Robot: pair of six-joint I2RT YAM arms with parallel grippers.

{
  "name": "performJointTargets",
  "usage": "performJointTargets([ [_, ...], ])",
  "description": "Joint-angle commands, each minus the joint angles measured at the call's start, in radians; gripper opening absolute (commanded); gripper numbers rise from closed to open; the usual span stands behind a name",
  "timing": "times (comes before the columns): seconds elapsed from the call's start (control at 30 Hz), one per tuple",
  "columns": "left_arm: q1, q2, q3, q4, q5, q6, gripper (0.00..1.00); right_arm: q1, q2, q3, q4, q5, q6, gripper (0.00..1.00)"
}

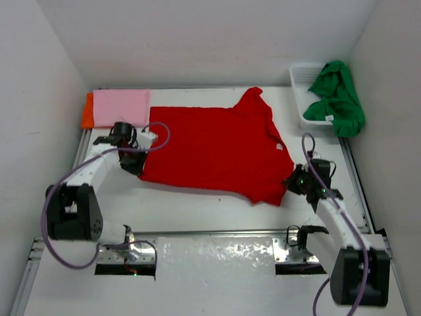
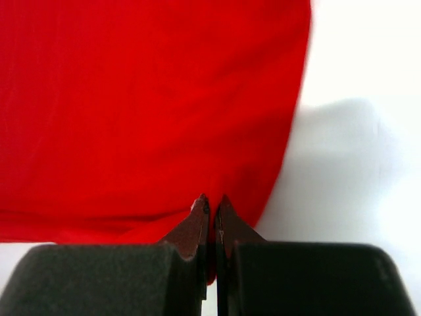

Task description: Fold and stack the t-shirts

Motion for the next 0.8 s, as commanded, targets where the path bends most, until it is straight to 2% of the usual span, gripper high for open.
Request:
performJointTargets([
  [0.0,0.009,0.084,0.105,0.116,0.019,-0.062,0.00,0.002,0.194,0.154,0.219,0.033,-0.100,0.00],
  [0.1,0.009,0.158,0.145,0.124,0.036,-0.083,0.00,0.002,0.296,0.207,0.298,0.000,-0.125,0.00],
  [0.3,0.009,0.233,0.223,0.150,0.027,-0.106,0.00,0.009,0.496,0.371,0.344,-0.022,-0.176,0.00],
  [0.6,0.008,0.333,0.292,0.172,0.012,-0.134,0.00,0.035,0.752,0.582,0.296,-0.088,-0.278,0.00],
  [0.77,0.009,0.364,0.309,0.198,0.008,-0.152,0.00,0.035,0.806,0.641,0.276,-0.073,-0.302,0.00],
])
